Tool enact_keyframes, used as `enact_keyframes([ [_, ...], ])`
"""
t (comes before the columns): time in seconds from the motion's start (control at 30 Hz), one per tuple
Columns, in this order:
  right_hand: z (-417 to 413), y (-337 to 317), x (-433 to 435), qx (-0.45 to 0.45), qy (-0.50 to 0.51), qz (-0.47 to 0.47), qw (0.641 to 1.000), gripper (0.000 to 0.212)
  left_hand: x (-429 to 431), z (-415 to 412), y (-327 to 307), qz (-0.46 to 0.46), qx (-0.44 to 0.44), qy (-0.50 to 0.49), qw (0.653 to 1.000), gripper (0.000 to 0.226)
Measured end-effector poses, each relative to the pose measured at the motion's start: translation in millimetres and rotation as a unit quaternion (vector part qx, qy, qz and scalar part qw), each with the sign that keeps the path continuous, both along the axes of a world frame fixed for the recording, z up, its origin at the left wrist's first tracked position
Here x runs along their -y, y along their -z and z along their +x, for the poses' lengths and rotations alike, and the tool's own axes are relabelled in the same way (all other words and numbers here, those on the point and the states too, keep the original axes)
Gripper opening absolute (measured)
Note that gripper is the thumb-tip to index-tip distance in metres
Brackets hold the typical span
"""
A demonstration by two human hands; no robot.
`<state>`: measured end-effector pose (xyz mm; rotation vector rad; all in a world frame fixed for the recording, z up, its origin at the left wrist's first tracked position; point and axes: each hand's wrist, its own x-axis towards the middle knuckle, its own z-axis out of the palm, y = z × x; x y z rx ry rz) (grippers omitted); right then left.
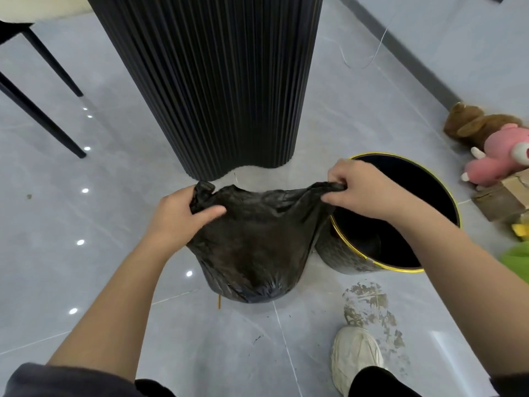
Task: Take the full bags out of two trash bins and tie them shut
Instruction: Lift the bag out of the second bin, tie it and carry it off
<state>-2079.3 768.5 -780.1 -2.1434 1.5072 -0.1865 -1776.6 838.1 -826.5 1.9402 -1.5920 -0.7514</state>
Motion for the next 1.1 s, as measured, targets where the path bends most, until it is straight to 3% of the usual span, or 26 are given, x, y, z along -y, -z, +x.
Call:
enact_keyframes([
  [0.03,1,-3,-2,0.122,0.026,0.033,0.992,0.042,-1,-2,-3,0.022,0.017,0.046,0.999,0.028],
  [0.1,7,0,-4,0.311,0.065,0.108,0.942,0.047,0,-6,2,0.045,0.076,0.124,0.988,0.025],
  [0.17,21,9,-7,0.392,0.09,0.135,0.905,0.046,2,-13,9,0.03,0.073,0.137,0.987,0.01],
  [0.27,44,24,-9,0.488,0.155,0.161,0.844,0.043,6,-26,14,0.002,-0.037,0.126,0.991,0.01],
  [0.4,67,29,-10,0.568,0.215,0.205,0.768,0.039,6,-52,12,0.046,-0.178,0.08,0.98,0.021],
  [0.5,76,29,-5,0.635,0.294,0.252,0.668,0.033,5,-68,9,0.065,-0.19,0.113,0.973,0.007],
  [0.57,78,32,-1,0.665,0.339,0.271,0.608,0.03,5,-72,8,0.1,-0.124,0.173,0.972,0.047],
  [0.63,77,36,2,0.676,0.368,0.276,0.576,0.027,7,-78,13,0.117,0.004,0.229,0.966,0.078],
  [0.7,77,39,2,0.69,0.377,0.282,0.55,0.024,7,-84,23,0.096,0.071,0.23,0.966,0.069],
  [0.77,79,41,1,0.703,0.374,0.289,0.531,0.021,7,-90,29,0.06,0.041,0.195,0.978,0.036],
  [0.83,79,42,1,0.703,0.372,0.298,0.528,0.018,9,-92,30,0.066,-0.036,0.143,0.987,0.021],
  [0.9,77,42,0,0.69,0.358,0.305,0.55,0.016,11,-89,29,0.099,-0.105,0.102,0.984,0.021],
  [1.0,72,58,-1,0.631,0.318,0.315,0.633,0.035,14,-84,29,0.138,-0.146,0.049,0.978,0.026],
  [1.1,59,79,-12,0.522,0.242,0.318,0.754,0.074,14,-79,26,0.141,-0.204,0.01,0.969,0.03],
])
